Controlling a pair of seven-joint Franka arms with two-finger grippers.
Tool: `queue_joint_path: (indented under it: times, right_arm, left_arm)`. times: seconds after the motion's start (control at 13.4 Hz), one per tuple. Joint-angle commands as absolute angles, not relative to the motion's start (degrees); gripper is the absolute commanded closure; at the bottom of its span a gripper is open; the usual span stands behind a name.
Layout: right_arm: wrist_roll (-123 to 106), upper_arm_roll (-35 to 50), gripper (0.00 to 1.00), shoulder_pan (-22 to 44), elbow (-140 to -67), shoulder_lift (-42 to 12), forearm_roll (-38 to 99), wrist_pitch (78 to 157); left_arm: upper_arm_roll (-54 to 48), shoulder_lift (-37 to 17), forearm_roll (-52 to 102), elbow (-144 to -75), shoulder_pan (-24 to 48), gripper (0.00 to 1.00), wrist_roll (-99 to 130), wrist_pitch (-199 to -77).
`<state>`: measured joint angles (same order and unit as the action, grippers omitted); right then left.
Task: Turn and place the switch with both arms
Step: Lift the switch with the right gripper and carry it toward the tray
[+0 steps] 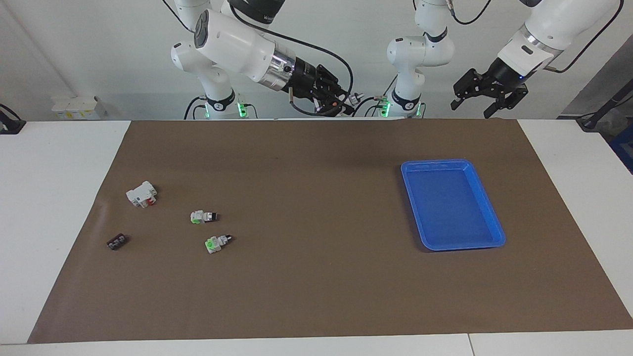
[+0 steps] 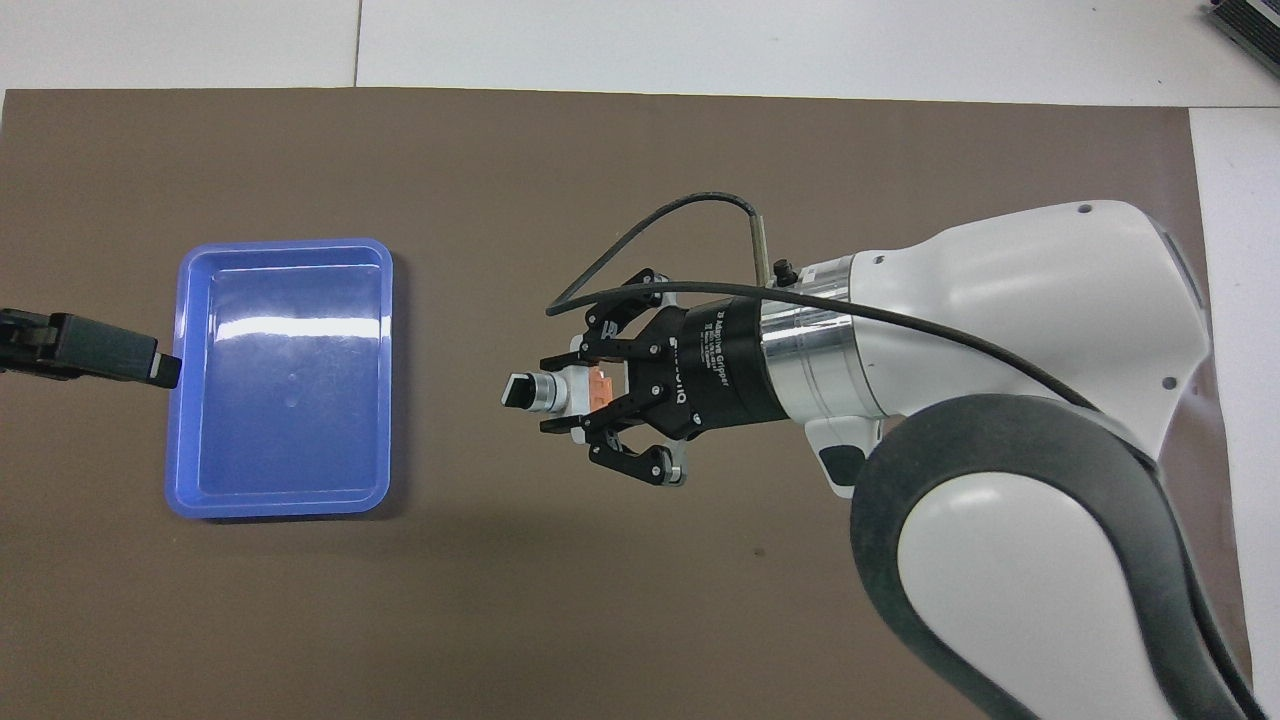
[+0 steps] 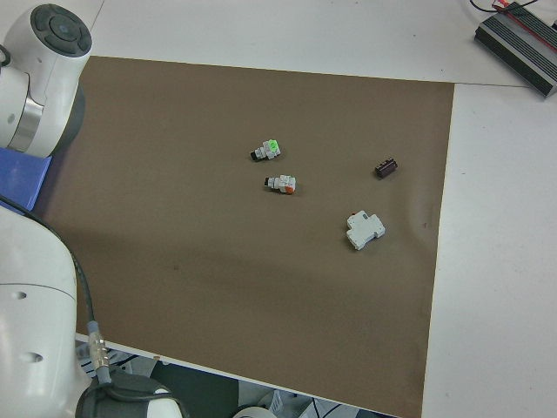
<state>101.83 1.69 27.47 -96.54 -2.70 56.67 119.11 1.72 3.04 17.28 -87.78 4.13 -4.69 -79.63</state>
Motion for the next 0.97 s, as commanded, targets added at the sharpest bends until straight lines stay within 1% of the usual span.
queue_joint_path:
  times: [0.0,0.07,0.15,0.22,0.3,0.37,0.6,0.75,0.82,0.89]
  right_arm:
    - [102.92,3.16,1.0,30.31,-94.48,-4.92,57.66,126.71]
    - [102.92,3.16,1.0,31.63,-94.57,-5.53,57.57,128.48]
    - [102.83,3.16,1.0,32.42,-94.48,-5.97,57.31,128.93]
    - [102.57,3.16,1.0,33.04,-94.66,-6.06,56.87,129.37]
    - [102.39,3.16,1.0,33.22,-94.83,-6.06,56.78,129.55]
    - [102.22,3.16,1.0,33.22,-94.83,-6.06,56.78,129.55]
    - [102.22,3.16,1.0,33.22,-95.01,-6.06,56.69,129.46]
    - [102.13,3.16,1.0,33.22,-95.01,-6.06,56.6,129.38]
    - [102.13,3.16,1.0,33.22,-95.01,-6.06,56.6,129.29]
    - [102.13,3.16,1.0,33.22,-95.01,-6.06,56.6,129.11]
  left_arm:
    - [2.2,5.27,25.63,-89.82,3.17,0.0,-5.53,-77.96]
    - [2.2,5.45,27.4,-89.82,2.9,0.0,-5.62,-77.0]
    - [2.11,6.23,27.51,-89.82,2.99,0.05,-6.5,-76.3]
    - [2.11,7.2,27.51,-89.82,2.99,0.19,-7.2,-75.94]
    - [1.94,9.12,27.34,-90.17,2.99,0.22,-7.99,-75.85]
    - [1.76,9.92,27.16,-90.96,2.99,0.0,-8.08,-76.02]
    - [1.5,11.86,26.46,-94.12,2.99,0.0,-7.38,-76.99]
    - [0.97,12.13,25.93,-95.44,3.69,0.02,-8.61,-79.61]
    - [-0.43,13.26,24.71,-97.62,3.78,0.07,-8.61,-82.24]
    - [-2.44,13.97,22.78,-99.3,3.78,0.16,-8.7,-84.96]
